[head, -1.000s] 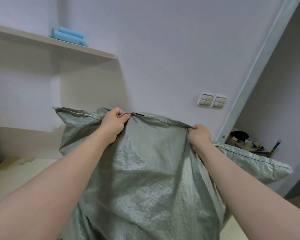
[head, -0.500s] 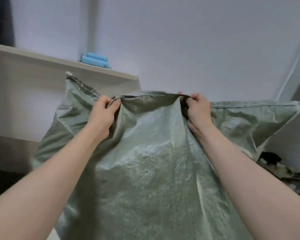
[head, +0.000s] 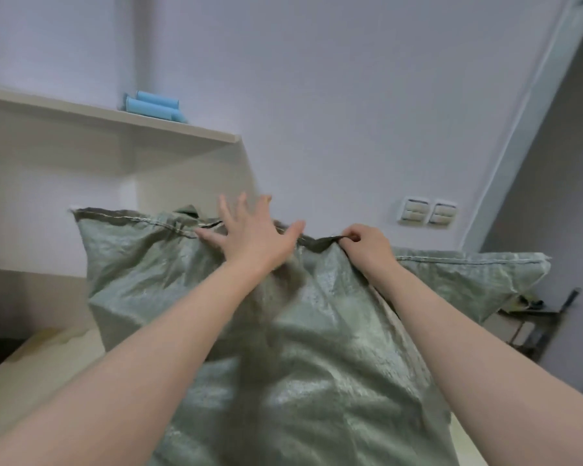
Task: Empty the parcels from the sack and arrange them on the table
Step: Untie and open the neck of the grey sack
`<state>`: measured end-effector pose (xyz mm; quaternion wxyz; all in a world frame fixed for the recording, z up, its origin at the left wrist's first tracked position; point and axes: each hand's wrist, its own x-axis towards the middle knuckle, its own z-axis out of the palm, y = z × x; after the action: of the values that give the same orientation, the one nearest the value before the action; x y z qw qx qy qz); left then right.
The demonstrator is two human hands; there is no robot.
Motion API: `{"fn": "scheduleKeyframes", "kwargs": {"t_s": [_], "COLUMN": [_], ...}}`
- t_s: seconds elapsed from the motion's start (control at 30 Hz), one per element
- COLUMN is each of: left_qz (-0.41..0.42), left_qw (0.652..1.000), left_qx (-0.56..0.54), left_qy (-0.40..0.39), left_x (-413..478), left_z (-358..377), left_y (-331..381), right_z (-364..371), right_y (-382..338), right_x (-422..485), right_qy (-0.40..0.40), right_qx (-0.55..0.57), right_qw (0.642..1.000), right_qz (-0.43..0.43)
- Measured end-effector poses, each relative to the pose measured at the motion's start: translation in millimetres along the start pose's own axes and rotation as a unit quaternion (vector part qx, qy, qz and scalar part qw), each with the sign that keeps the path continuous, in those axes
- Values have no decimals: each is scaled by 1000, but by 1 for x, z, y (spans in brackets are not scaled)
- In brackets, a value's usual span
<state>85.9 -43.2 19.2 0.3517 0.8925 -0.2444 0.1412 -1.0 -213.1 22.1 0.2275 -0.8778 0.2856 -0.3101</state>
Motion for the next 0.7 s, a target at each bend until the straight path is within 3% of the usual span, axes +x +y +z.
{"fn": "scheduleKeyframes", "kwargs": {"t_s": [0.1, 0.17, 0.23, 0.27, 0.33, 0.4, 0.47, 0.57, 0.7], "left_qz": [63, 51, 24, 1, -64, -114, -123, -88, -93], "left_qw": [993, 988, 983, 982, 982, 978, 975, 980, 982], "left_qx": [75, 117, 153, 158, 138, 125, 146, 146, 120], "left_qy": [-65, -90, -102, -105, -110, -118, -113, -100, -109], "left_x": [-19, -25, -28, -27, -23, -19, -17, -21, -27], "left_z": [18, 30, 36, 36, 34, 31, 34, 44, 54], "left_y": [32, 35, 28, 23, 16, 15, 22, 41, 55], "right_z": [-16, -29, -47, -57, -78, -93, -96, -79, -50], "right_y": [12, 23, 37, 47, 72, 99, 121, 131, 145], "right_x": [-12, -18, -20, -20, -23, -27, -31, -40, -35], "right_qy": [-18, -34, -16, 0, -19, -68, -125, -178, -97], "right_qx": [30, 36, -35, -116, -292, -336, -266, 0, 152], "right_qw": [999, 998, 998, 993, 950, 915, 922, 941, 950], "right_qz": [-26, -45, -40, -8, 109, 214, 250, 289, 256]}}
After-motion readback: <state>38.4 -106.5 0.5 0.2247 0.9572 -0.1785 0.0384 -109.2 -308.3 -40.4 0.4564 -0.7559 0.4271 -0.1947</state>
